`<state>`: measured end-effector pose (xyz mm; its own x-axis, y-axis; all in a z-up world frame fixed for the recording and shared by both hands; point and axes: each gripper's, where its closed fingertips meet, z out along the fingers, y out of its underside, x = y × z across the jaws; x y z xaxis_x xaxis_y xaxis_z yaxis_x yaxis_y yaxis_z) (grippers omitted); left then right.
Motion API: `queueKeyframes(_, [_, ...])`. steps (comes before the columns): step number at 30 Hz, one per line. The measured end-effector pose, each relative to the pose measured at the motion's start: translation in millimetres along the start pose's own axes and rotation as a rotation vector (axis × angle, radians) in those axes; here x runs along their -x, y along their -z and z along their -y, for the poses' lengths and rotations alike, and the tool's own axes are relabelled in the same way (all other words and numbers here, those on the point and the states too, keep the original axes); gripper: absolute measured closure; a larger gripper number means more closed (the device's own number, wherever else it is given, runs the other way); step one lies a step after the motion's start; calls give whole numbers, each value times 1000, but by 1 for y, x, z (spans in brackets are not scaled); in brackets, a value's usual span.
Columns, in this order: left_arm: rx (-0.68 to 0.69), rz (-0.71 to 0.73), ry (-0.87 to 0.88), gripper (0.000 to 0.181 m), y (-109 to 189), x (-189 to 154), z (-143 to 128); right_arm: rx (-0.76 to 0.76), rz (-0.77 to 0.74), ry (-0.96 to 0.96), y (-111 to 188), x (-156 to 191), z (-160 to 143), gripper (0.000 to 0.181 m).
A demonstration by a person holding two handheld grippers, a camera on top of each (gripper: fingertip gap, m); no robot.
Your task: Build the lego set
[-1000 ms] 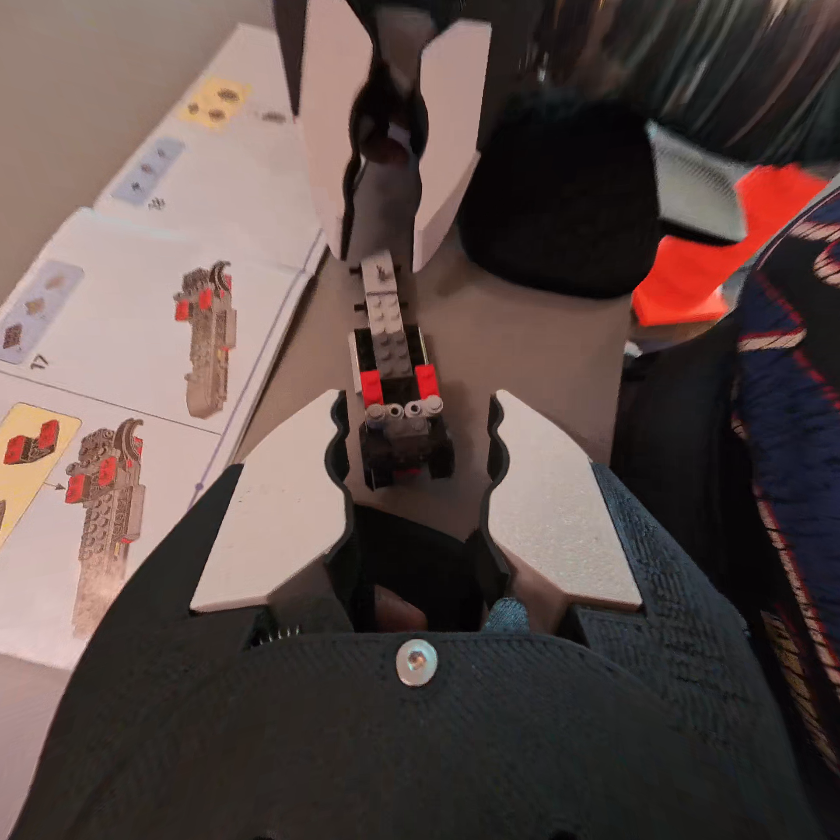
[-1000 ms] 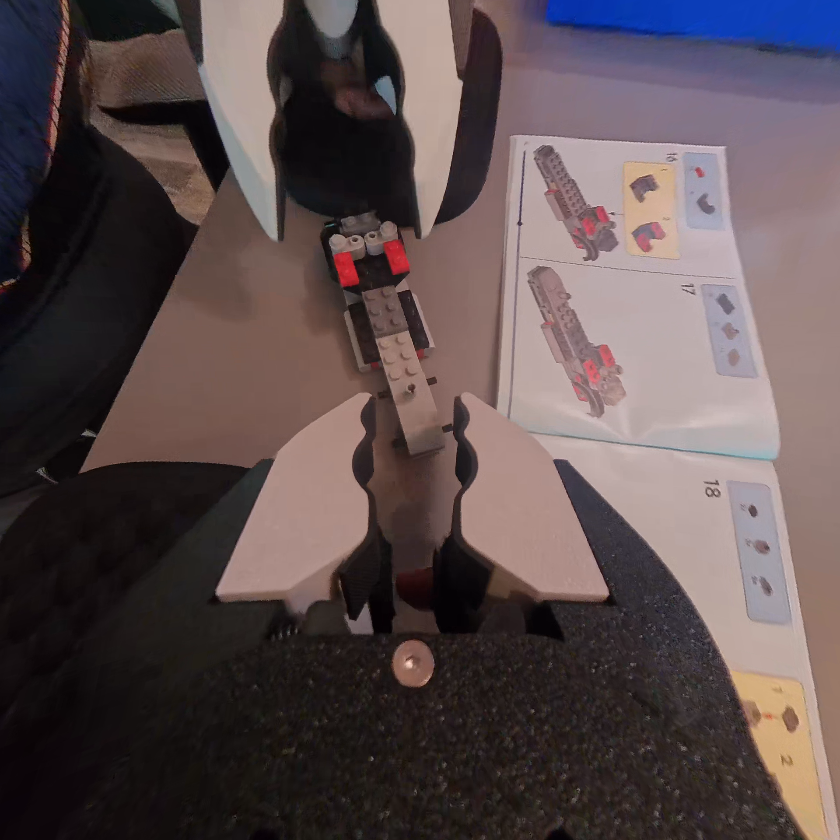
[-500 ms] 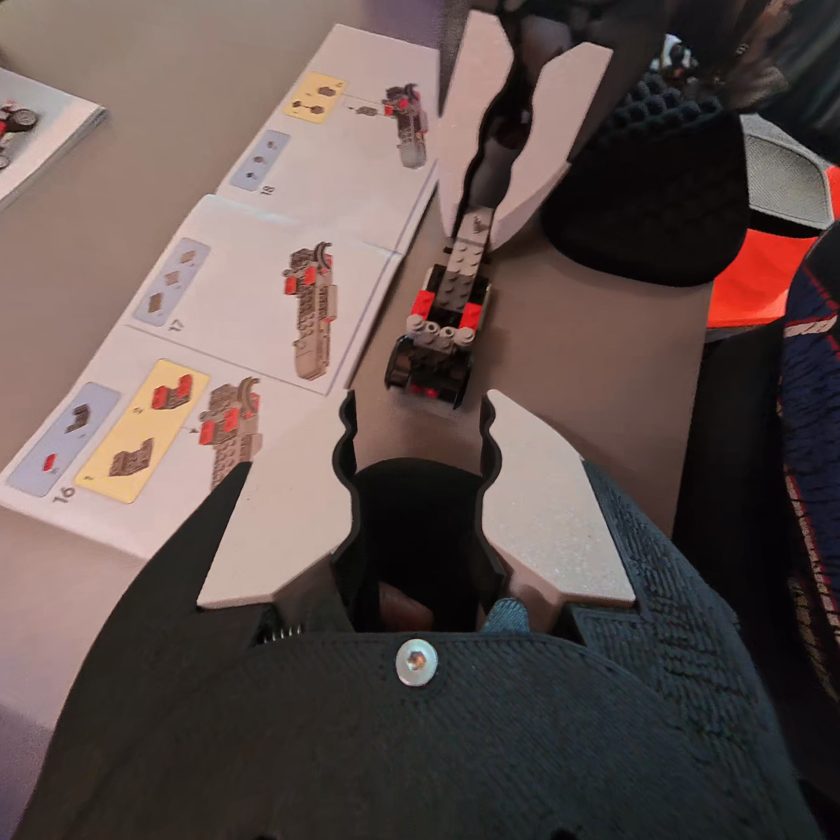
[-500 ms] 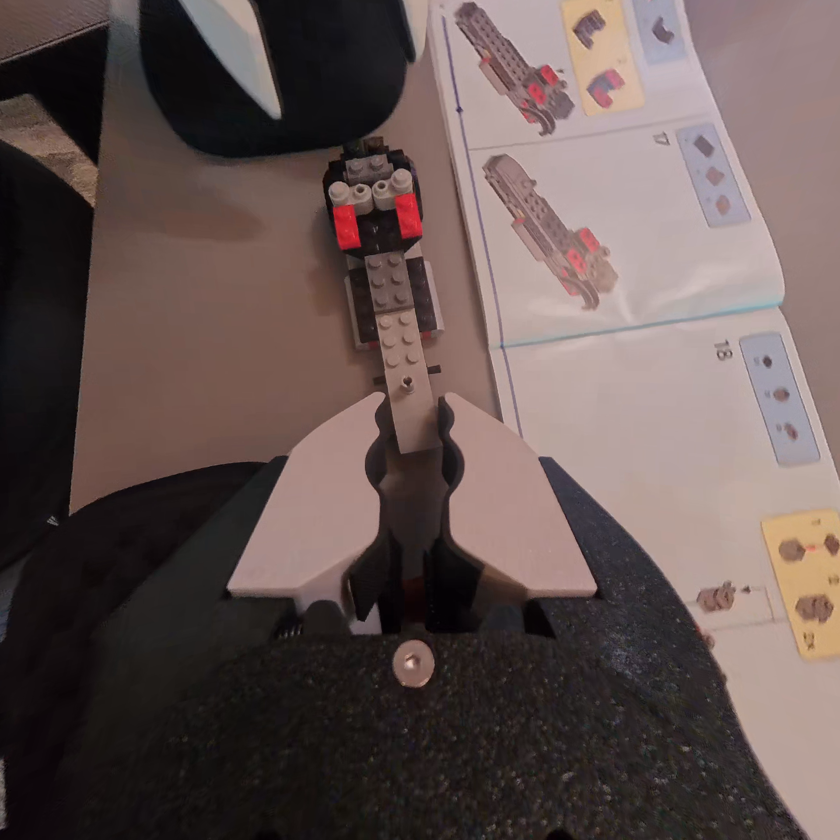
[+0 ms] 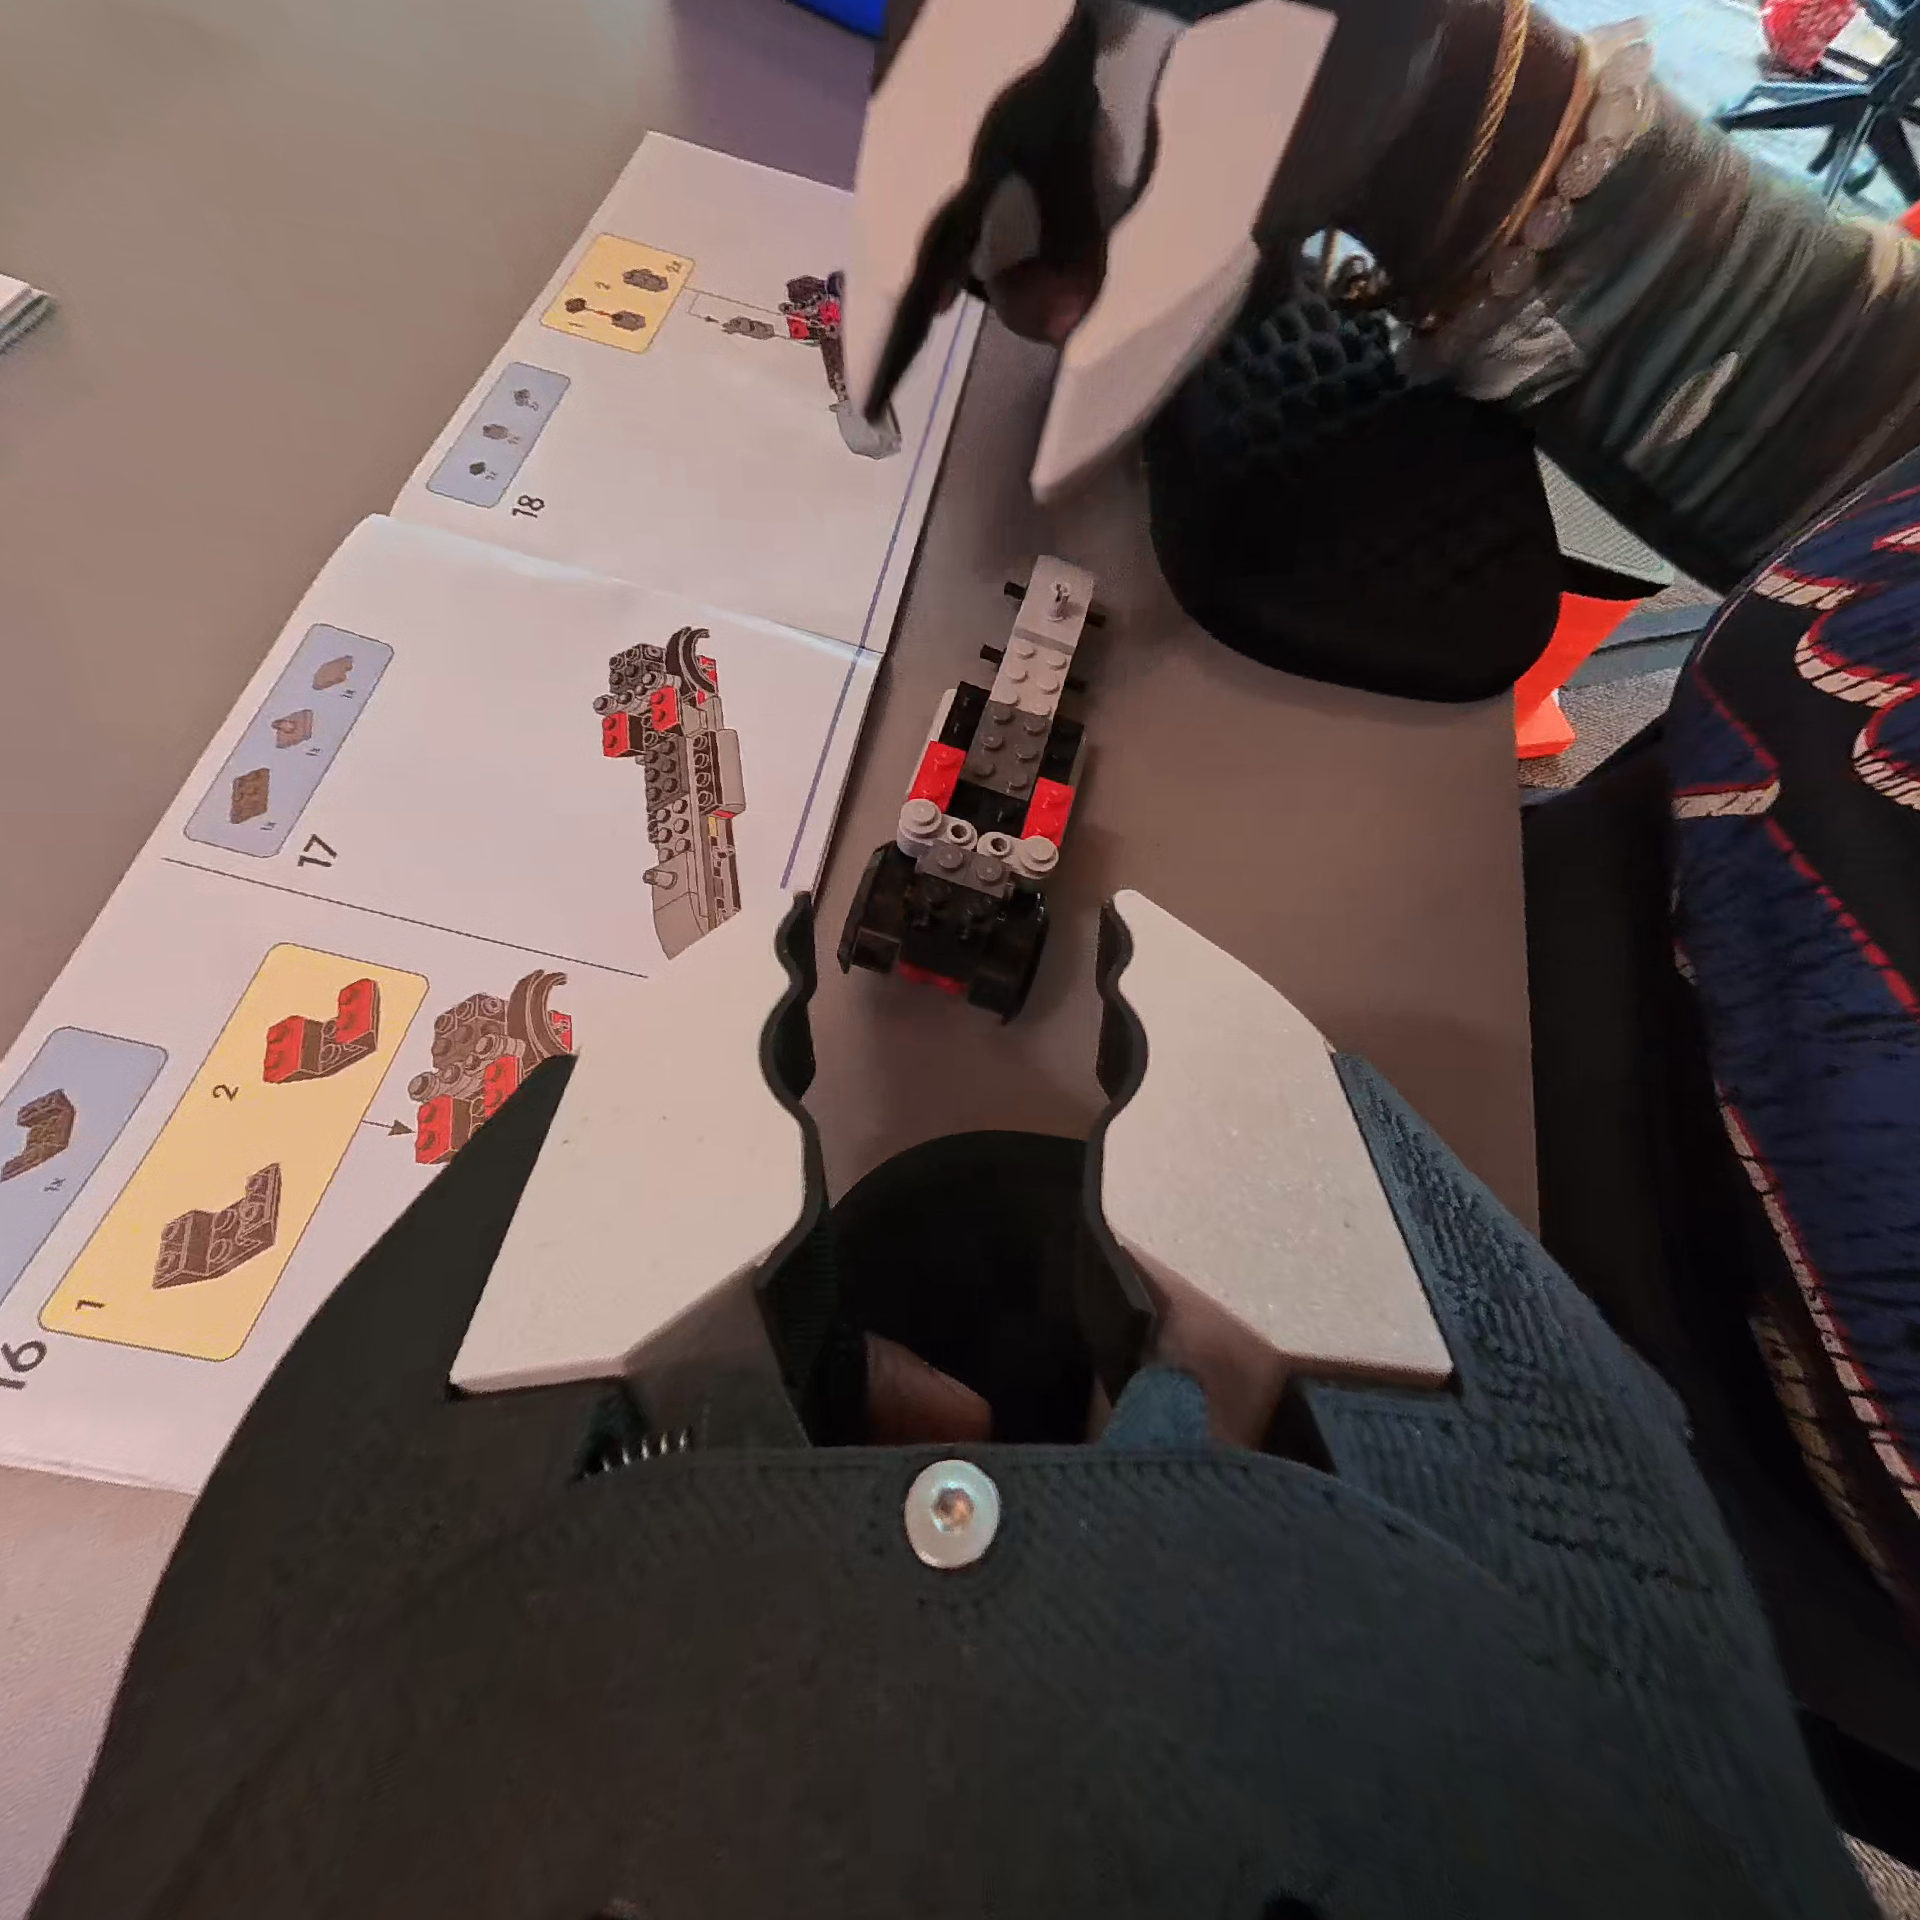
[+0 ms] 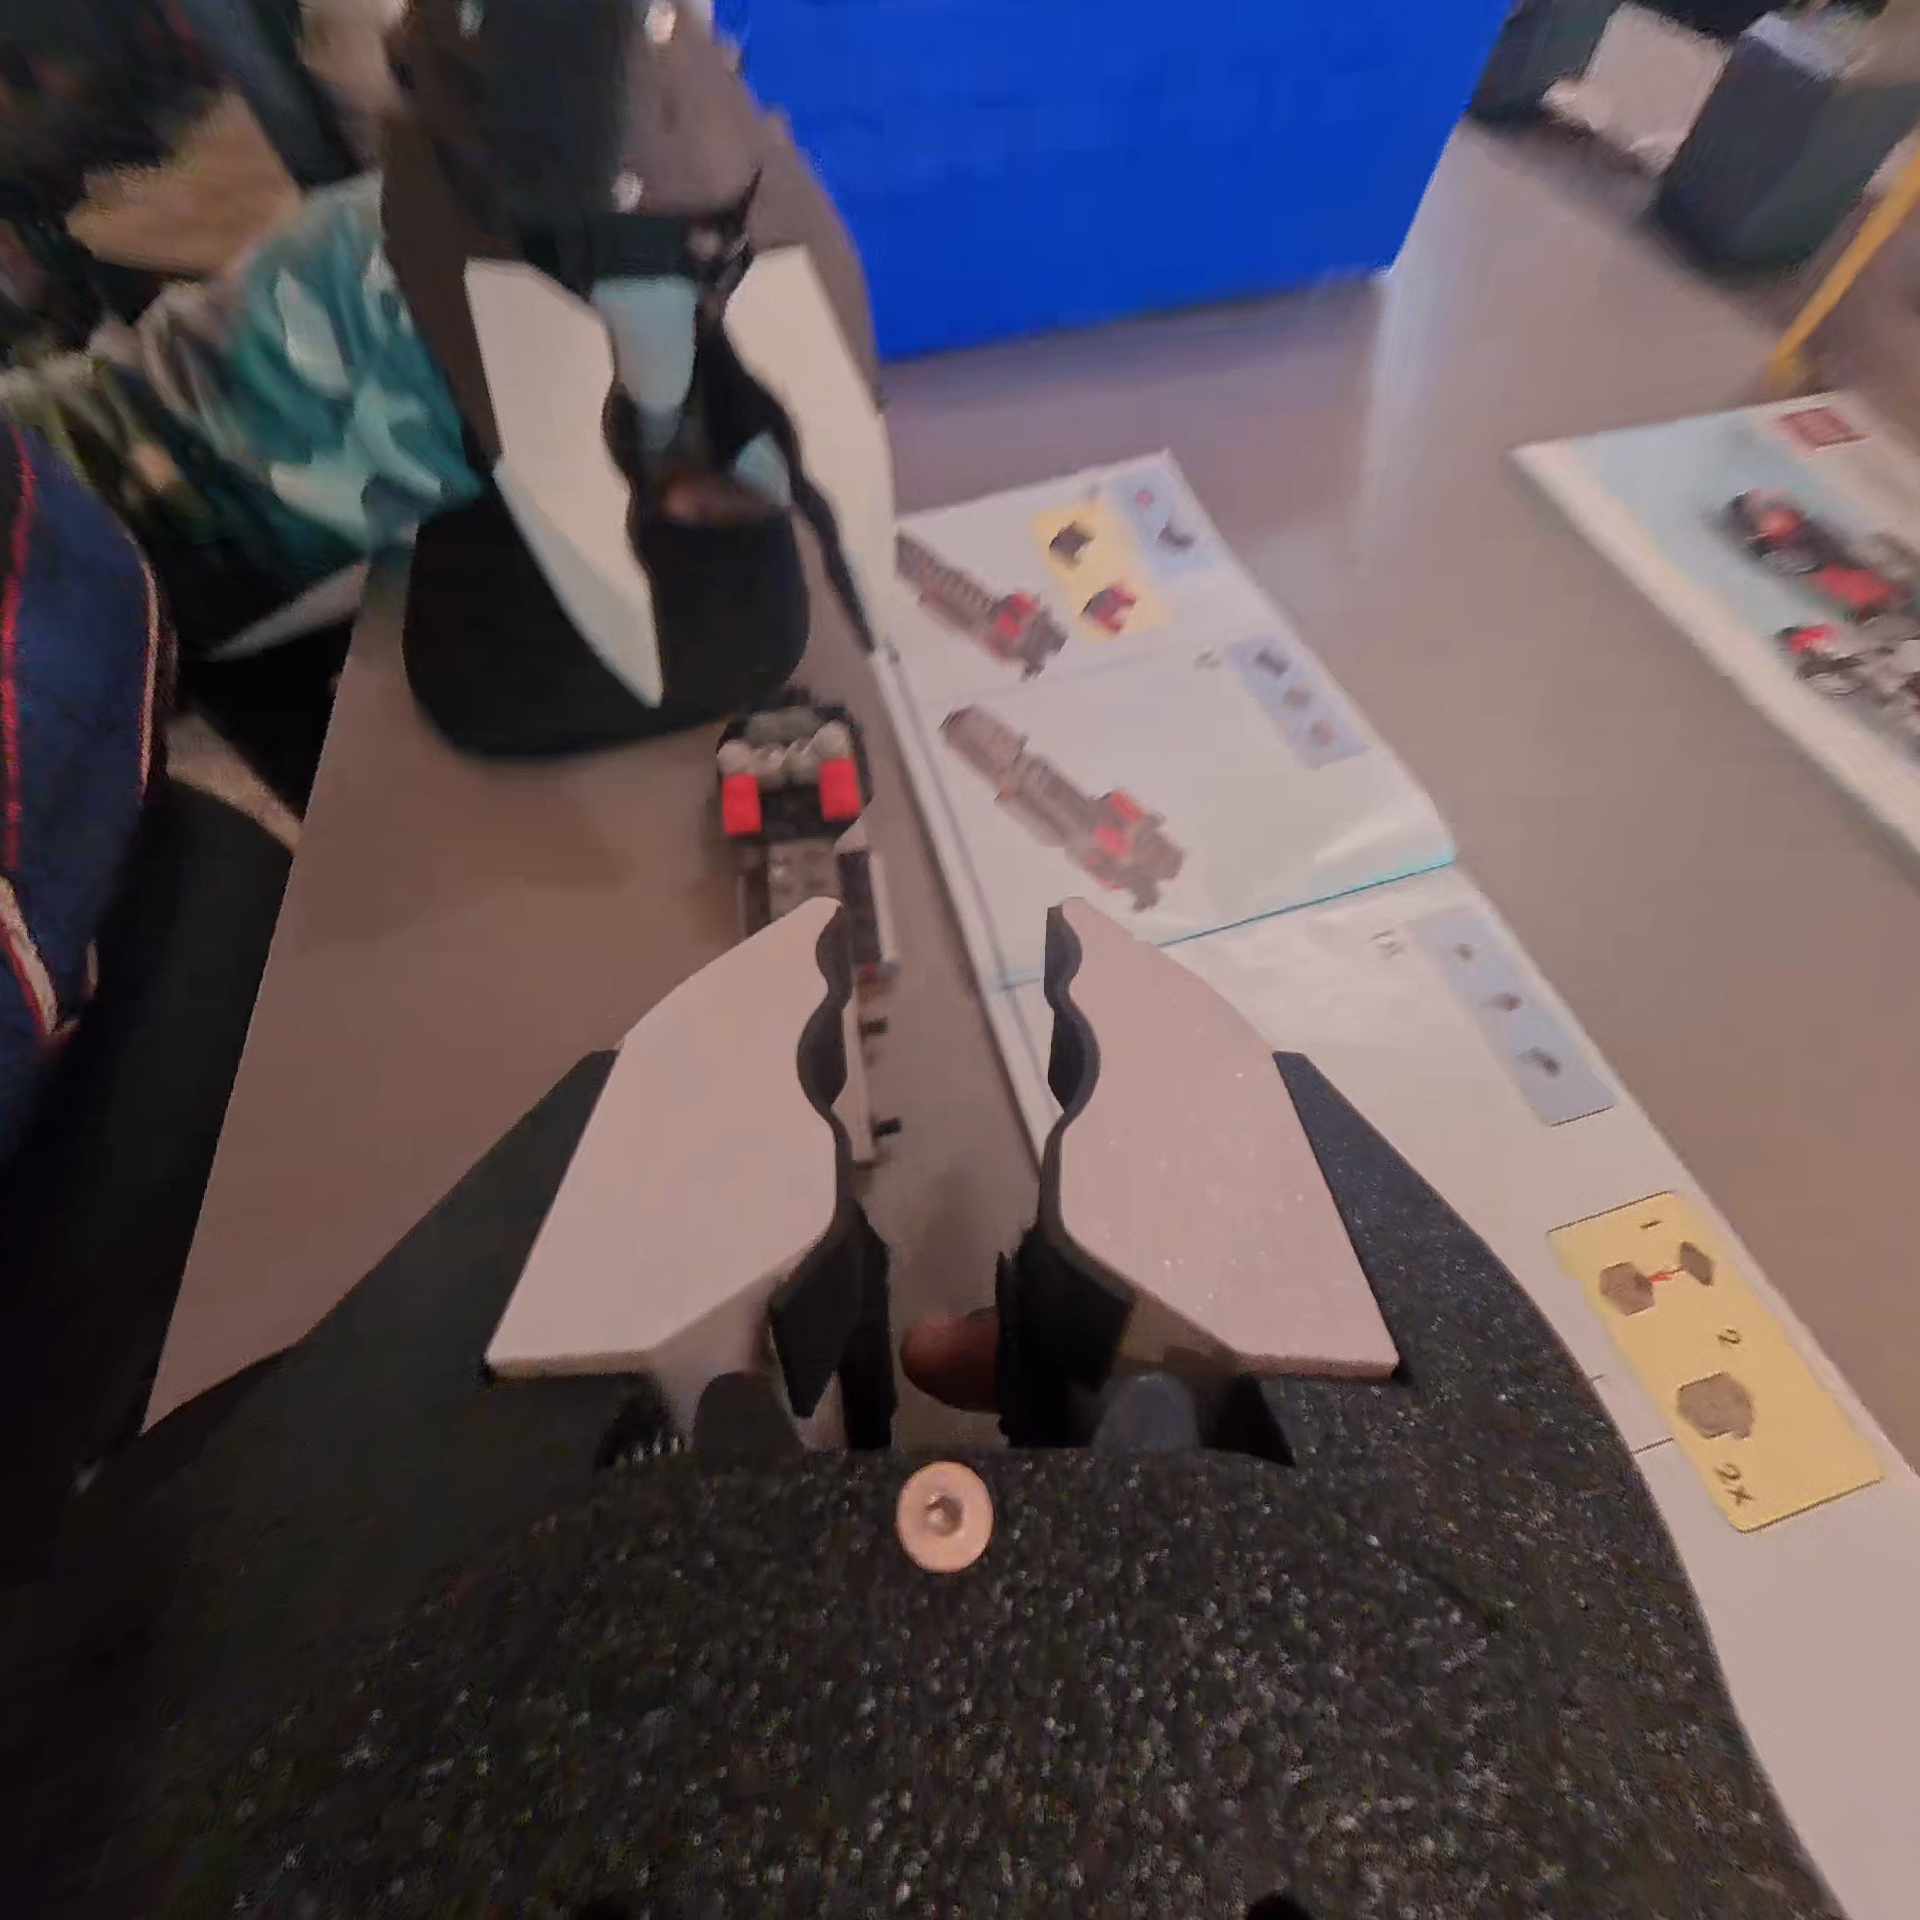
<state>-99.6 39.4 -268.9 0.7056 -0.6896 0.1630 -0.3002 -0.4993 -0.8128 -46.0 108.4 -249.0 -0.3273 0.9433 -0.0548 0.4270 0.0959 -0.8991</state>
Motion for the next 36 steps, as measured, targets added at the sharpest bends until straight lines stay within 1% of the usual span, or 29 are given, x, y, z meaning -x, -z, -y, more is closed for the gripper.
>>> queueKeyframes(2, [14,0,2,129,-2,1,-2,-23,-55,-42,-1,-15,2,149])
queueKeyframes(5, [36,-2,2,131,-5,1,-5,87,-189,-107,-7,-39,-15,150])
queueKeyframes(7, [28,-5,7,132,-4,1,-5,160,-219,-110,-14,-43,-29,149])
queueKeyframes(10, [-12,-19,30,130,-1,2,0,209,-202,-158,-21,-42,-41,149])
queueKeyframes(14, [-42,-32,49,126,1,2,3,207,-222,-199,-21,-50,-42,158])
queueKeyframes(22, [71,-12,29,121,-9,2,-9,202,-201,-209,-21,-48,-41,155])
queueKeyframes(28, [56,-23,33,120,-8,2,-7,198,-188,-221,-21,-48,-41,155])
queueKeyframes(36, [88,-18,16,123,-11,1,-11,202,-189,-199,-22,-47,-41,152])
